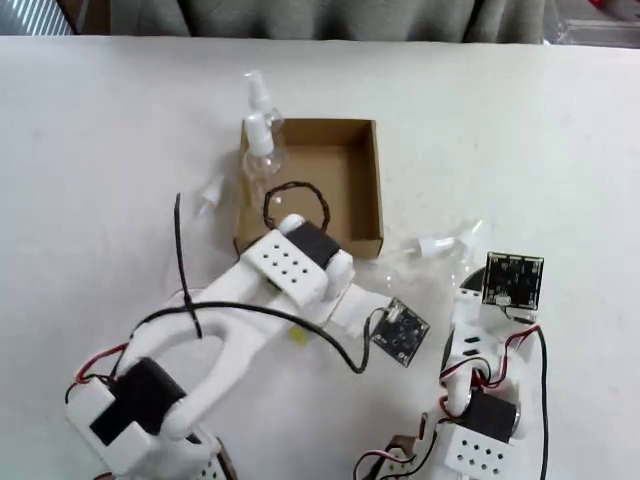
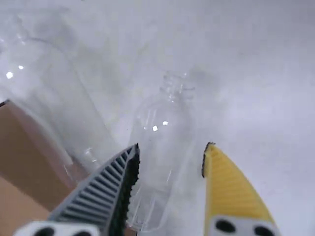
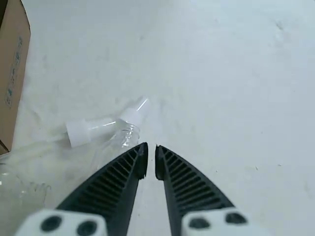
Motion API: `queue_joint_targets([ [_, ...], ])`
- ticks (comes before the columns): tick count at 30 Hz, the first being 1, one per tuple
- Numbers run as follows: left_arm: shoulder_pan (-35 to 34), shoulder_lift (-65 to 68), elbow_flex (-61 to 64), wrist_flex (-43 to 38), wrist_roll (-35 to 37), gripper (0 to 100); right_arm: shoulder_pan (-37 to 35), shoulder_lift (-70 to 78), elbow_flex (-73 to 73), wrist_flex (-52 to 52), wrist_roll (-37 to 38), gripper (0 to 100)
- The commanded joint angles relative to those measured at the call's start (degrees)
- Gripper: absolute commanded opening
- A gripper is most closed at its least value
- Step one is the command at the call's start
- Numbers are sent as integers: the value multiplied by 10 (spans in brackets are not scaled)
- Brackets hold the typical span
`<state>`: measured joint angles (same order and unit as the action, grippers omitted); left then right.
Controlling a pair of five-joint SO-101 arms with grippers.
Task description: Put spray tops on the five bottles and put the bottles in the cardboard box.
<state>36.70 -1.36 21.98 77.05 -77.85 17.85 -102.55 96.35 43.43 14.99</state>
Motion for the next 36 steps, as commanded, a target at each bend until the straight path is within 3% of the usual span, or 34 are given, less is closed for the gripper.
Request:
queue_joint_targets([
  [1,-10,-2,-30,-4,-5,248,-4,-6,4,-5,4,24],
  [12,-20,2,42,-102,-3,273,-4,-6,4,-4,4,24],
  [29,-1,87,52,-145,0,270,-3,-6,4,-4,4,24],
  [36,0,83,53,-142,-4,159,-3,-6,4,-4,4,24],
])
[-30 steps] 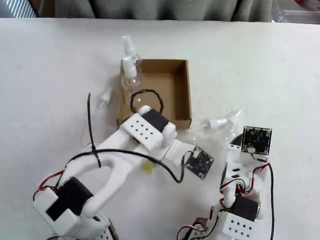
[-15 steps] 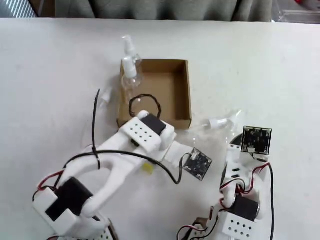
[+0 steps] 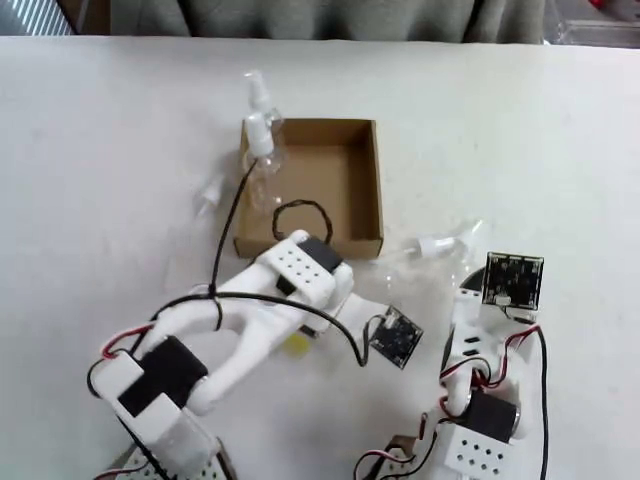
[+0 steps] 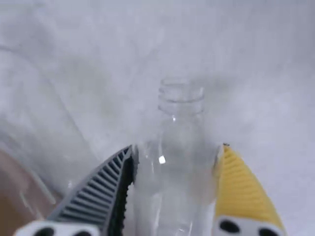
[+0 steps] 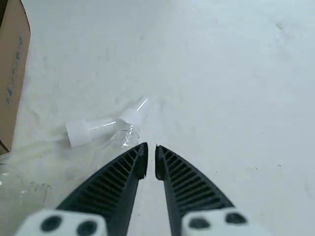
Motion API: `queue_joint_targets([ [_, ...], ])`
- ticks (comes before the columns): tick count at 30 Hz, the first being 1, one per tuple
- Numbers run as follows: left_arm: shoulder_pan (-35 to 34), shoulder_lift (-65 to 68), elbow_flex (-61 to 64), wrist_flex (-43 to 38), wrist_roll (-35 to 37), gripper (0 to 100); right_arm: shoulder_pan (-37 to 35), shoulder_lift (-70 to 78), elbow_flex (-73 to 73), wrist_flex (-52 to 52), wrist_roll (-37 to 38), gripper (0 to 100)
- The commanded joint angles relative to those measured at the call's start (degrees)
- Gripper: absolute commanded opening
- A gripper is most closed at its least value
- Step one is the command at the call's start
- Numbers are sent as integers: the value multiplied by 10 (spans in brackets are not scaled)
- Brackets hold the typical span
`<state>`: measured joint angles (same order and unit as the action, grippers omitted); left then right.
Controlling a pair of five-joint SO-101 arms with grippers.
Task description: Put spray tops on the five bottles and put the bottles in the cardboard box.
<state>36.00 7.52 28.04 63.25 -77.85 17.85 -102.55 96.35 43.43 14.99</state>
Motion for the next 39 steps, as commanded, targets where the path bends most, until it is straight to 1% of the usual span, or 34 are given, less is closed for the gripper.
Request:
queue_joint_targets([
  [1,8,-7,-7,-3,-2,141,-2,-6,4,-4,4,24],
  [2,8,-7,-5,2,-1,125,-1,-6,4,-4,4,24],
  [5,11,-8,-10,54,1,63,0,-6,4,-4,4,24],
  [7,15,-17,-13,90,25,31,0,-6,4,-3,4,24],
  [10,6,-29,-13,119,117,33,0,-6,4,-3,4,24],
  [12,-11,-35,-12,122,181,58,0,-6,4,-3,4,24],
  [14,-33,-38,-12,119,230,71,-1,-6,4,-3,4,24],
  [20,-90,-65,-12,93,353,73,0,-6,4,-3,4,24],
  [22,-108,-79,-12,93,381,74,0,-6,4,-3,4,24],
  [24,-124,-93,-2,91,397,76,0,-6,4,-3,4,24],
  [26,-128,-110,26,82,399,76,0,-6,4,-3,4,24],
  [29,-126,-138,88,39,400,81,0,-6,4,-3,4,24],
  [33,-131,-154,136,-20,407,170,0,-6,4,-3,4,24],
  [36,-131,-154,142,-27,440,248,0,-6,4,-3,4,24],
  [39,-131,-154,139,-27,444,260,0,-6,4,-3,4,24],
])
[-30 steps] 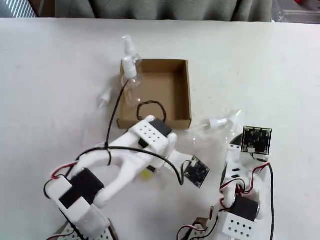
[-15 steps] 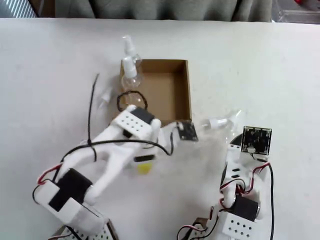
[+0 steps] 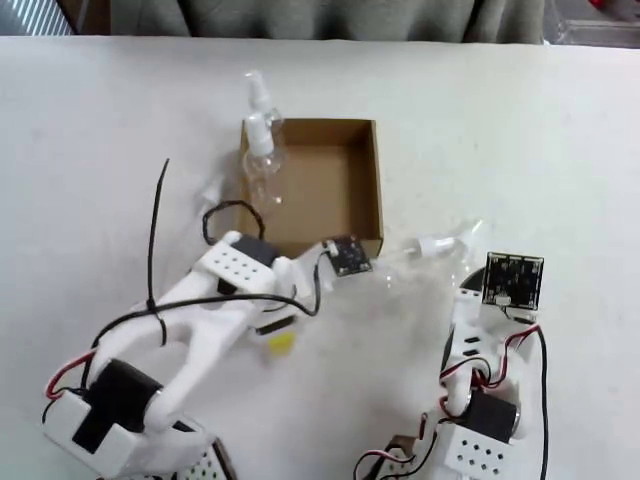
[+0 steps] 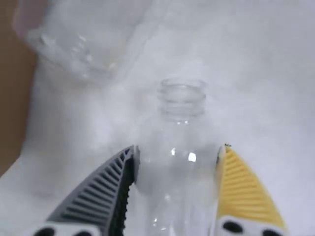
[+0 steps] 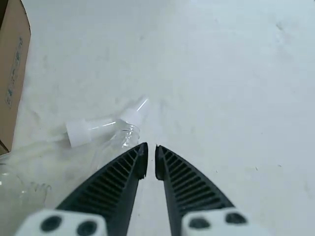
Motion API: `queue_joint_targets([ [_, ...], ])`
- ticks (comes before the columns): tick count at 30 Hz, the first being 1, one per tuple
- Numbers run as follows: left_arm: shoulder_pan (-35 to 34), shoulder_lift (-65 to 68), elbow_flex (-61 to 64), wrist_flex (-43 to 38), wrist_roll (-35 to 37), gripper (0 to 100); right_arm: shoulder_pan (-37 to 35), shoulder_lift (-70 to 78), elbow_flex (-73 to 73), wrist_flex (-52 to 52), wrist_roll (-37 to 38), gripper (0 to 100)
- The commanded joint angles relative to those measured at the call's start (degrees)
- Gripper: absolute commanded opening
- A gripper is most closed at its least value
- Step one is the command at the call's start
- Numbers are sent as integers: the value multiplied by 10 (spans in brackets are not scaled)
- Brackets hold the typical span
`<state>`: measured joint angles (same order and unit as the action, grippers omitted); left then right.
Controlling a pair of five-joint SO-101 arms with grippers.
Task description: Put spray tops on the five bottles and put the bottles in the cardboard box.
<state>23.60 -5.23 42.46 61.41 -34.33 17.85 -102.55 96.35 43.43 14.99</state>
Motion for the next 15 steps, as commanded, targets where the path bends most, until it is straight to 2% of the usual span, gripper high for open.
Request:
queue_joint_targets([
  [1,-7,-27,-5,-9,0,261,0,-6,4,-3,4,24],
  [4,-7,-30,-5,-4,-19,277,0,-6,4,-3,5,24],
  [8,-7,-31,-6,5,-24,352,0,-6,4,-3,5,24],
  [15,-7,-31,-41,20,-18,347,0,-6,4,-3,5,24],
])
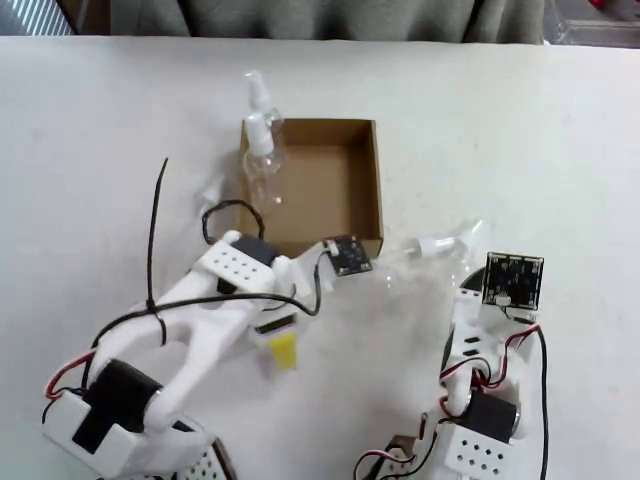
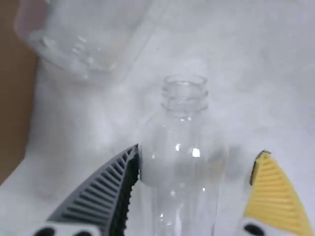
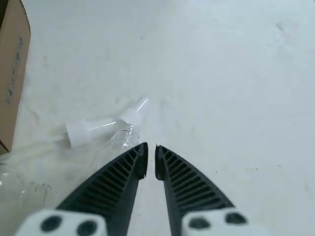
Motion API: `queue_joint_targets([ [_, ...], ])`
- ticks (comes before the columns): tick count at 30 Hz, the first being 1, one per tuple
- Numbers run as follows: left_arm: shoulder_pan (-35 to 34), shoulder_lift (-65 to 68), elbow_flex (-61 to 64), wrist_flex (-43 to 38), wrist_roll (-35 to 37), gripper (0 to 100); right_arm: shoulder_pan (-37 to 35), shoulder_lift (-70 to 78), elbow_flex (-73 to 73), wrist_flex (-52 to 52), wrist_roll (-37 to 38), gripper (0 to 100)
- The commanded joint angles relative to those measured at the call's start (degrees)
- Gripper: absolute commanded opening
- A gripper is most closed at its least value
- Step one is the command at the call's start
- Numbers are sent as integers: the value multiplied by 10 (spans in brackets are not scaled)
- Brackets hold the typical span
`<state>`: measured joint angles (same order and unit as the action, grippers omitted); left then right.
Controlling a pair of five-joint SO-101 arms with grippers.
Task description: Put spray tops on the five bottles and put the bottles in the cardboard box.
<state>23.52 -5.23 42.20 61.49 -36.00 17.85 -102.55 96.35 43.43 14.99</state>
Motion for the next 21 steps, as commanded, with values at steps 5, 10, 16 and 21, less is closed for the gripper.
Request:
queue_joint_targets([
  [5,-6,-27,-60,22,-2,347,0,-6,4,-3,5,24],
  [10,-6,-27,-45,-1,-2,347,0,-6,4,-3,5,24],
  [16,-7,-27,-16,-38,-3,320,0,-6,4,-3,5,24],
  [21,-7,-27,-7,-40,-6,308,0,-6,4,-3,5,24],
])
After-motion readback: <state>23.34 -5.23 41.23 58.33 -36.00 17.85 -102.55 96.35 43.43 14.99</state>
